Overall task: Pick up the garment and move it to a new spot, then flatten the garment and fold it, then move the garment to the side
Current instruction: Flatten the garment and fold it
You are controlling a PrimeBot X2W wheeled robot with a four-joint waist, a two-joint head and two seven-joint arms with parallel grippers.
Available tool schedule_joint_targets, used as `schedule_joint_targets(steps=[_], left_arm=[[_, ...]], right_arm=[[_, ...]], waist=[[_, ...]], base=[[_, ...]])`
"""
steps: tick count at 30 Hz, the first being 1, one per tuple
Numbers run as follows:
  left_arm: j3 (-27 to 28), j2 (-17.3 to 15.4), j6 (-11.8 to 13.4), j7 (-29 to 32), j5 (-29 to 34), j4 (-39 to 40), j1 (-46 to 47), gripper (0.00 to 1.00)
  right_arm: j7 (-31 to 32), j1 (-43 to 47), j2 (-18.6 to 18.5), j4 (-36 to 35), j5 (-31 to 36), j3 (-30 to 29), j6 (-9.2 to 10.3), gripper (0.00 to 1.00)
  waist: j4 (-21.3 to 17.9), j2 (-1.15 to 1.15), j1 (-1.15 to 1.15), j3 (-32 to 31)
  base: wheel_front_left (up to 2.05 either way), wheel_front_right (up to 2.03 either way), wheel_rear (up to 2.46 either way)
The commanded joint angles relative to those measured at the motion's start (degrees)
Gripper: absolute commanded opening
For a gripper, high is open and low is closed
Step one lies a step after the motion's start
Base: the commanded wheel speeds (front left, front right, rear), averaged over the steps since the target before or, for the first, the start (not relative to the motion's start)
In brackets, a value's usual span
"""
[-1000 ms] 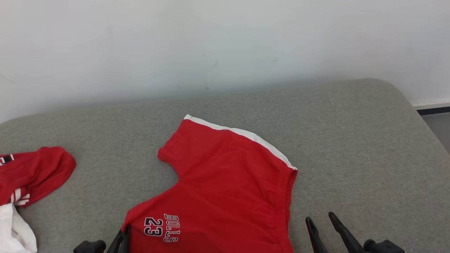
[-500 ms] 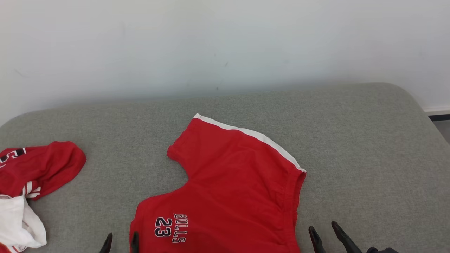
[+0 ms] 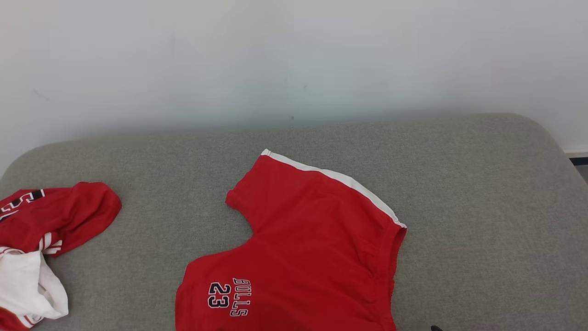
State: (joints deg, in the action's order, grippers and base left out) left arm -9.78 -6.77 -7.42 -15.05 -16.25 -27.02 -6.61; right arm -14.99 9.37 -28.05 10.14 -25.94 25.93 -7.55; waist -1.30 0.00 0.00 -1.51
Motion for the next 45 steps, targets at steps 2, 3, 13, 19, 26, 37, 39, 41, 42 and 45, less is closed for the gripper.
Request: schedule_joint_targets(steps=[2, 3, 13, 19, 26, 37, 39, 41, 42, 45], left_arm=[[-0.36, -0.52, -0.02, -0.19, -0.04, -1.16, -0.04, 1.0], [-0.18, -0.48, 0.04, -0.18, -0.48, -1.53, 0.5, 1.0], [-0.67, -1.74, -0.01, -0.18, -1.46, -6.41, 5.23, 1.0], [-2.47, -2.47, 0.0, -0.18, -2.45, -9.07, 8.9, 1.0], [-5.72, -2.31, -0.01, 0.04, -3.56, -13.98, 12.59, 0.62], [-6.36, -3.21, -0.03, -0.05, -6.64, -11.46, 10.21, 0.0], [-5.77, -3.62, 0.0, -0.08, -6.43, -8.82, 9.03, 0.0], [-5.11, -3.82, 0.0, -0.18, -5.83, -6.3, 8.11, 0.0], [-4.8, -3.93, 0.0, -0.18, -5.52, -5.24, 7.92, 0.0], [-4.39, -4.6, 0.0, -0.18, -4.93, -2.07, 8.63, 0.0]], right_arm=[[-0.28, -0.83, -1.16, 0.49, 0.06, 1.17, 0.13, 1.0], [-0.28, -1.31, -1.61, 0.76, 0.19, 1.83, 0.13, 1.0], [0.28, -7.85, -3.32, 5.63, 3.35, 10.78, 0.13, 1.0], [0.07, -12.46, -3.67, 8.5, 4.08, 14.62, 0.13, 1.0], [-0.03, -17.07, -3.46, 12.21, 3.98, 19.42, 0.13, 1.0], [-0.27, -17.63, -3.29, 11.4, -2.0, 21.04, 0.13, 0.0], [-0.26, -16.44, -3.68, 9.11, -3.03, 20.51, 0.13, 0.0], [-0.25, -15.52, -4.01, 7.13, -4.04, 20.11, 0.13, 0.0], [-0.26, -15.41, -4.06, 6.08, -4.43, 19.85, 0.13, 0.0], [-0.27, -16.07, -3.77, 3.41, -6.12, 18.77, 0.13, 0.0]], waist=[[-0.1, 0.0, 0.0, 0.18], [-0.13, 0.0, 0.0, 0.29], [0.17, 0.0, 0.0, 1.7], [0.28, 0.0, 0.0, 3.53], [0.56, 0.0, 0.0, 5.26], [0.39, 0.0, 0.0, 4.0], [0.53, 0.0, 0.0, 3.64], [0.63, 0.0, 0.0, 3.15], [0.66, 0.0, 0.0, 2.96], [0.65, 0.0, 0.0, 2.56]], base=[[0.0, 0.0, 0.0], [0.0, 0.0, 0.0], [0.0, 0.0, 0.0], [0.0, 0.0, 0.0], [0.0, 0.0, 0.0], [0.0, 0.0, 0.0], [0.0, 0.0, 0.0], [0.0, 0.0, 0.0], [0.0, 0.0, 0.0], [0.0, 0.0, 0.0]])
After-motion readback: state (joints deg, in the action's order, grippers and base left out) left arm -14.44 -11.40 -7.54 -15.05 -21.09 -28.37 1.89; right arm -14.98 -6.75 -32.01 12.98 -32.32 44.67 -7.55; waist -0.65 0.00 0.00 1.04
